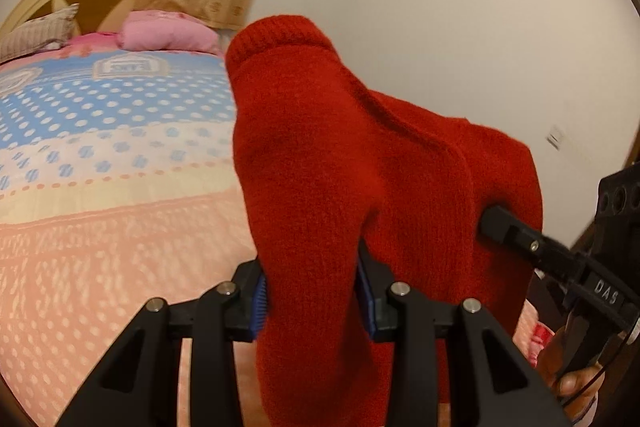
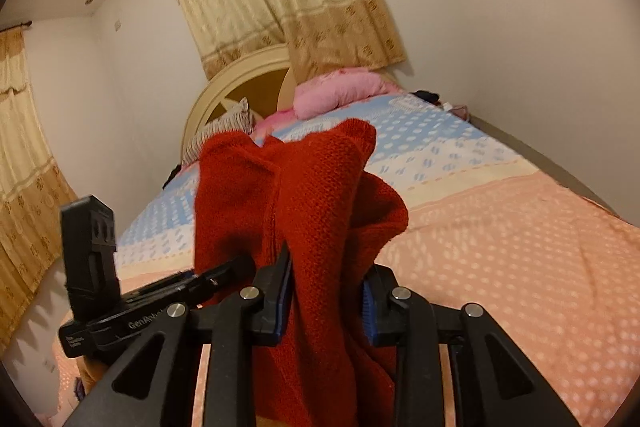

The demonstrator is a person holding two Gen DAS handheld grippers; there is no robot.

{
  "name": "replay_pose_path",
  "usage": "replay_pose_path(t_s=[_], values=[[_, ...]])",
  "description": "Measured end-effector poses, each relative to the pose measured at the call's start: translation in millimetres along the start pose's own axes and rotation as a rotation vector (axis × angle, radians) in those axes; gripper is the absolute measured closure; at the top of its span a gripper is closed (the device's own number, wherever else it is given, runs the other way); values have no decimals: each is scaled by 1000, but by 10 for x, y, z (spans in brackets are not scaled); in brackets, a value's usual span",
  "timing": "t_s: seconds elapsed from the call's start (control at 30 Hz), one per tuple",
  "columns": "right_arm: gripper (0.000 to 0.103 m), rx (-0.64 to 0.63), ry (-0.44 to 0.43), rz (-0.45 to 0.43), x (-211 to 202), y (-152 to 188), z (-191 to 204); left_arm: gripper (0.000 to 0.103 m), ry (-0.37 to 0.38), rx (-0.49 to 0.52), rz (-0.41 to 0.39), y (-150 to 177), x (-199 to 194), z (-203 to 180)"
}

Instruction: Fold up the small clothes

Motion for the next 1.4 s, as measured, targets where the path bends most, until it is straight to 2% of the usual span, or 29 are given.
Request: replay_pose_path(t_s=[0.17,0.33,0.43,0.5,0.67,0.73,0.8,0.87,1.03,1.1,1.17,1.2,1.27,1.37,1.4], values=[[74,40,43,-22,-483,-48,-313,65,73,44,49,-14,268,-373],[74,92,153,-20,-561,-37,-866,65,123,63,133,107,958,-679],[75,124,222,-14,-500,-35,-1268,65,92,106,150,157,1330,-809],[76,96,276,-20,-396,-32,-1515,65,58,125,168,179,1612,-868],[77,63,402,10,46,-11,-2170,65,-39,104,212,296,2138,-740],[77,82,424,43,231,-15,-2401,65,-47,69,217,297,2196,-645],[77,82,439,54,342,-12,-2536,62,-61,79,219,310,2168,-696],[77,59,473,77,459,-7,-2648,57,-91,94,232,329,2224,-705],[76,111,497,113,615,-49,-2839,41,-175,103,269,360,2271,-803],[73,119,508,113,650,-69,-2855,41,-195,112,273,368,2252,-831],[65,118,518,107,637,-69,-2839,41,-213,128,271,354,2202,-861],[61,128,509,101,582,-49,-2831,41,-217,142,263,337,2151,-885],[61,160,456,75,405,-91,-2807,41,-222,189,234,295,2006,-958],[61,159,448,-78,-124,-186,-2626,41,-224,275,192,265,1760,-1106],[61,157,436,-103,-255,-190,-2557,41,-216,286,185,268,1704,-1145]])
Point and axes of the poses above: each gripper's, at about its wrist camera, not at the fingertips, and x roughly the way its jaws point, z to its left, y to its underside, the point moved 4 cm from there along x, roughly the way its jaws point, and after that the axes turned 14 degrees about x, right-handed, at the moved point
